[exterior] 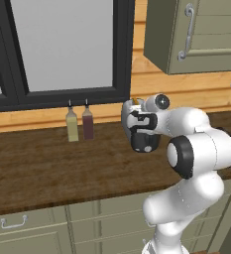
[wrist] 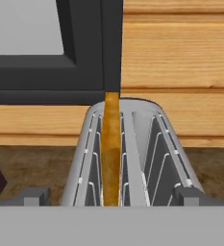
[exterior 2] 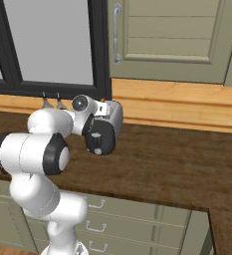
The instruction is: Start the toaster. Once the lever pops up, take the bread to the plate on the dining counter.
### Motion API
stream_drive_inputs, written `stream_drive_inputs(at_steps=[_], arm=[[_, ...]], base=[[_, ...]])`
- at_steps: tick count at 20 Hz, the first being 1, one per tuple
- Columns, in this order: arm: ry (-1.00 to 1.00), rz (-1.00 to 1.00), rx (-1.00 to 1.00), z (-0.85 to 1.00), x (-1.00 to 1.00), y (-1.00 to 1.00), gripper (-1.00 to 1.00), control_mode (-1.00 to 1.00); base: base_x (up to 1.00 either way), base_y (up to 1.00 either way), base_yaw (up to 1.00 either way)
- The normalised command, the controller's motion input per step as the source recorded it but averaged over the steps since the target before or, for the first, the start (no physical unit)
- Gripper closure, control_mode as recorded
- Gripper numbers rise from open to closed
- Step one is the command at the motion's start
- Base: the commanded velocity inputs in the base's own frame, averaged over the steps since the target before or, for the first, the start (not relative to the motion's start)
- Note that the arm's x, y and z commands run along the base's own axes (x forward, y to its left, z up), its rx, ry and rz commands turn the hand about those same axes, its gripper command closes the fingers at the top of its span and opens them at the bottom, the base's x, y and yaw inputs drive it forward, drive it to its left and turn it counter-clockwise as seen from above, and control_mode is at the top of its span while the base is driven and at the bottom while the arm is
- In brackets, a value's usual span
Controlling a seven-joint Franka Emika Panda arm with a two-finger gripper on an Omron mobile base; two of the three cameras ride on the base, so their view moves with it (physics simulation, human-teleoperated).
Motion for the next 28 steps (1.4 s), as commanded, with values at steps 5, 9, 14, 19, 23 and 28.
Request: stream_drive_inputs(at_steps=[5, 9, 14, 19, 23, 28], arm=[[0.0, 0.0, 0.0, 0.0, 0.18, 0.0, -1.0, -1.0], [0.0, 0.0, 0.0, -0.04, 0.14, 0.0, -1.0, -1.0], [0.0, 0.0, 0.0, -0.08, 0.07, 0.0, -1.0, -1.0], [0.0, 0.0, 0.0, -0.1, 0.05, 0.0, -1.0, -1.0], [0.0, 0.0, 0.0, -0.09, 0.08, 0.0, -1.0, -1.0], [0.0, 0.0, 0.0, 0.0, 0.13, 0.0, -1.0, -1.0]], base=[[0.0, 0.0, 0.0], [0.0, 0.0, 0.0], [0.0, 0.0, 0.0], [0.0, 0.0, 0.0], [0.0, 0.0, 0.0], [0.0, 0.0, 0.0]])
